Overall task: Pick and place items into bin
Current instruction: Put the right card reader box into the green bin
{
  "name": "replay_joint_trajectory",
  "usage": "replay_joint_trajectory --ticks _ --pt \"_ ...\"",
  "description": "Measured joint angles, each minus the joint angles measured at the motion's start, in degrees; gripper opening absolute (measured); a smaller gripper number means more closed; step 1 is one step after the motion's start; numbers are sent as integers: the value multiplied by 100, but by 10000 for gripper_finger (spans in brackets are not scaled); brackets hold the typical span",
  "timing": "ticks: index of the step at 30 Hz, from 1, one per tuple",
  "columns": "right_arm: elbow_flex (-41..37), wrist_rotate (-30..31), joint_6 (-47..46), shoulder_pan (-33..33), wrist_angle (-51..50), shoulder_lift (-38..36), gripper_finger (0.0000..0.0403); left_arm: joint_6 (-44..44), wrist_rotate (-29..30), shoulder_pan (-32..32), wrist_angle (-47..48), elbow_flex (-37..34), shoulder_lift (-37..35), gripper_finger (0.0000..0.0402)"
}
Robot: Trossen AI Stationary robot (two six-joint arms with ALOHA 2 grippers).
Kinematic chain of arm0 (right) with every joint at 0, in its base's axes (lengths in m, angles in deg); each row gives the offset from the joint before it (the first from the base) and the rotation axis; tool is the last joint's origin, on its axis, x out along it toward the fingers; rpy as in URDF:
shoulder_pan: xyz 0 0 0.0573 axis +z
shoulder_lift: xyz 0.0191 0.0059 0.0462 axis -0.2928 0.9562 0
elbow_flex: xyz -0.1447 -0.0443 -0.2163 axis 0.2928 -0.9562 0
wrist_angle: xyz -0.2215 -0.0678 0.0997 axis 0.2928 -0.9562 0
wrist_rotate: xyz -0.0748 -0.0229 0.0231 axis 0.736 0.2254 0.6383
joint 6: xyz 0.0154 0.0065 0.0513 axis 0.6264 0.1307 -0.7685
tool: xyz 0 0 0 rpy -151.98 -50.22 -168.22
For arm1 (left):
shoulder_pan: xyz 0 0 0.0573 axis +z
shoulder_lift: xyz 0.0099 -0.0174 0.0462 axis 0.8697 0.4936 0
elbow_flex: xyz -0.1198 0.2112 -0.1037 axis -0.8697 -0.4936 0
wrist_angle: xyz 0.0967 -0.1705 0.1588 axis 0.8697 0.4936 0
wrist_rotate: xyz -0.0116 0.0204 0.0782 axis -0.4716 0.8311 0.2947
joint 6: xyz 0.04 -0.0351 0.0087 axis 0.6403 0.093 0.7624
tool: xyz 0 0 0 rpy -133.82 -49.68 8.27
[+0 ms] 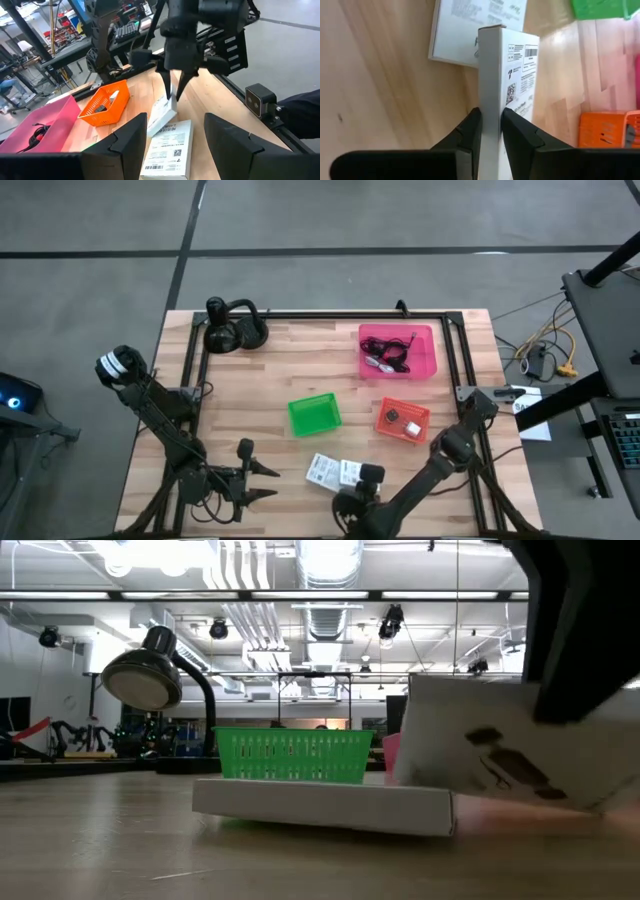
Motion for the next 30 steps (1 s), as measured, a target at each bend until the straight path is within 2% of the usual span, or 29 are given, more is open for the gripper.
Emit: replay_joint_trajectory --ticks 12,22,30 --pt "194 343 669 9 -32 -439 57 1 -1 0 1 -7 0 182" --pt "238 1468 1558 -89 -50 -789 58 0 -2 0 -2 -7 0 182" --pt "238 2193 2663 -377 -37 -796 58 -4 -2 -14 -2 -7 0 182"
